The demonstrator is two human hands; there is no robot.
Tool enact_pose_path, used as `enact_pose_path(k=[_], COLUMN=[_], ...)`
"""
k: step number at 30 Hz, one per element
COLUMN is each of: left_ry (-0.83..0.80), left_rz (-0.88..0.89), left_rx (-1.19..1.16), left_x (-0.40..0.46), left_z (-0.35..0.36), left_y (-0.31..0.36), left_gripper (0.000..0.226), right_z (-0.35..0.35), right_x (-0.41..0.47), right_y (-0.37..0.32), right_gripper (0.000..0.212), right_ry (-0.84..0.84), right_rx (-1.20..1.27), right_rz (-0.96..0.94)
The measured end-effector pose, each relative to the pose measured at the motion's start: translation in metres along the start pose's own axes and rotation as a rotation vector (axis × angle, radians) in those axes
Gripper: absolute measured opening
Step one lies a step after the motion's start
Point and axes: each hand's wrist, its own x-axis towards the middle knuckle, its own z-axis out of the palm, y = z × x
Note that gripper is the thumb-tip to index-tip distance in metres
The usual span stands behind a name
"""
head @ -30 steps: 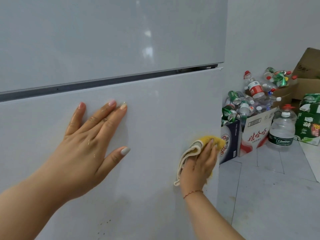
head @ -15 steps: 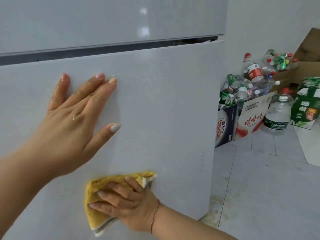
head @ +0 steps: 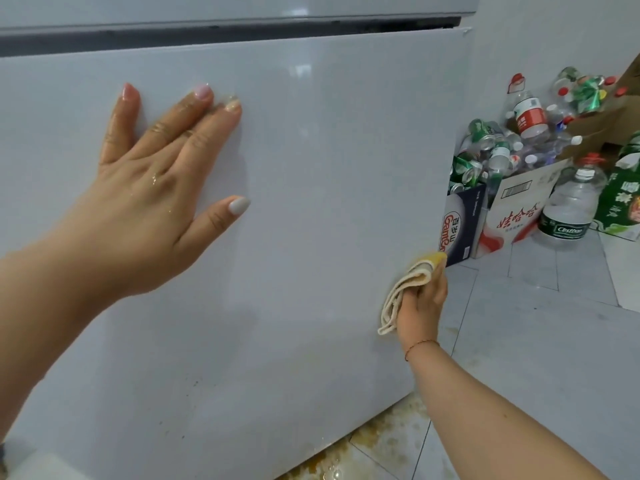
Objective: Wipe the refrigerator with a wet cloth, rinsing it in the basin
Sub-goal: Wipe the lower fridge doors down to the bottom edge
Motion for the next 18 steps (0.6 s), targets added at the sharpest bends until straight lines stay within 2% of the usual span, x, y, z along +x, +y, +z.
enact_pose_path(k=[2, 4, 6, 9, 18], left_ry=[-0.010, -0.023, -0.034, -0.048, -0.063], left_rz=[0.001, 0.002, 0.007, 0.013, 0.042], left_rx=[-0.001, 0.002, 0.017, 0.011, 0.006], left_x=[0.000, -0.002, -0.004, -0.001, -0.004], left_z=[-0.002, -0.004, -0.005, -0.003, -0.007], left_y=[0.001, 0.001, -0.001, 0.001, -0.001], left_gripper=[0.071, 0.072, 0.073, 0.073, 0.071], right_z=[0.009, 0.019, 0.034, 0.046, 0.099], right_x=[-0.014, -0.035, -0.064, -0.102, -0.187], right_y=[-0.008, -0.013, -0.023, -0.039, -0.129], right_gripper=[0.070, 0.068, 0.067, 0.073, 0.057], right_ry=[0.056, 0.060, 0.004, -0.027, -0.187], right_rx=[0.253, 0.240, 0.167, 0.083, -0.223], right_rz=[0.260, 0.305, 0.267, 0.045, -0.905])
